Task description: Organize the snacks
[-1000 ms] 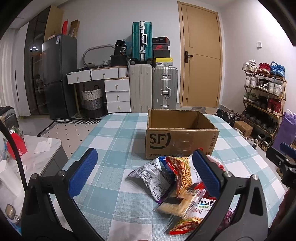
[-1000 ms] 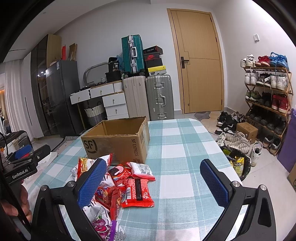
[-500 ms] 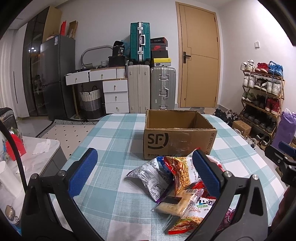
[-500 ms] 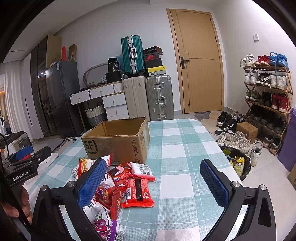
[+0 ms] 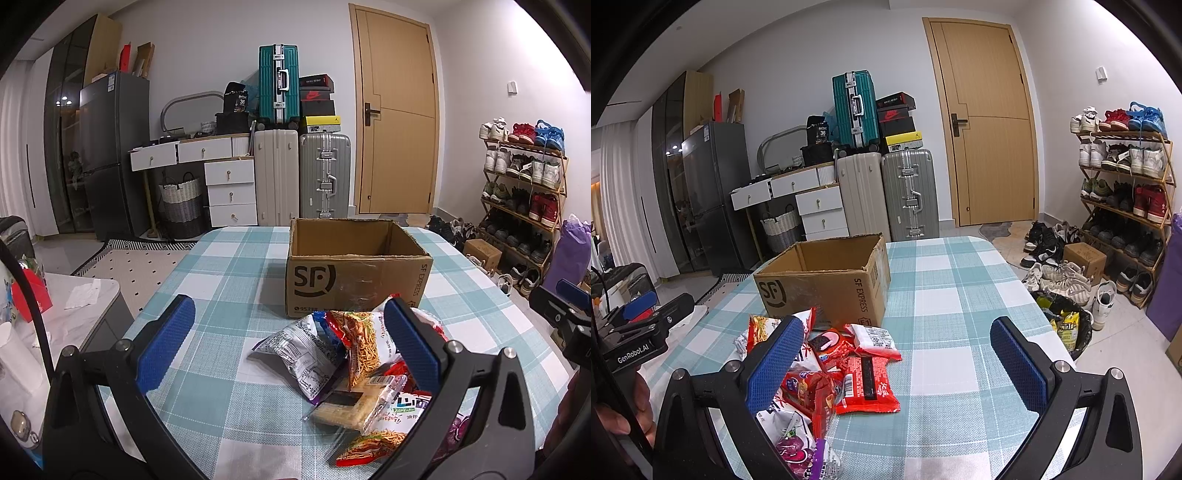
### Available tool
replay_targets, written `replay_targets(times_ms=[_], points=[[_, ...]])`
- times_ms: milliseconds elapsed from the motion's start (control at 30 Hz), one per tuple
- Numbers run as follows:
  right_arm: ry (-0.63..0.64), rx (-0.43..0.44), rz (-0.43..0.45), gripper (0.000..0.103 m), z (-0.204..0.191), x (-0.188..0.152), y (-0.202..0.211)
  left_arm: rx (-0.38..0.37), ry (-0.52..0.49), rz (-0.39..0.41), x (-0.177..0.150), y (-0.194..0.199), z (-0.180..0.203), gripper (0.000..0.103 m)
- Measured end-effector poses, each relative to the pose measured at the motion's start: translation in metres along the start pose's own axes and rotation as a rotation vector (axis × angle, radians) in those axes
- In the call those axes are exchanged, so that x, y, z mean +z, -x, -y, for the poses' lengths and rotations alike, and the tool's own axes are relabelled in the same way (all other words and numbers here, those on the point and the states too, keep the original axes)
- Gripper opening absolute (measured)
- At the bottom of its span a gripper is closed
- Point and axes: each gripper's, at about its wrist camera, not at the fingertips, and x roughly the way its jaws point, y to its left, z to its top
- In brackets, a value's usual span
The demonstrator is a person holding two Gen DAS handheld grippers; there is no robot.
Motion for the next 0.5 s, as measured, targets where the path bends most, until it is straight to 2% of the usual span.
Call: replay_targets(times_ms=[500], points=[[-0.003, -0.005, 0.003, 0.103, -0.0031, -0.001, 0.0007, -0.03, 0.028, -0.007, 0.0017, 0.0002, -0.0033, 0.102]])
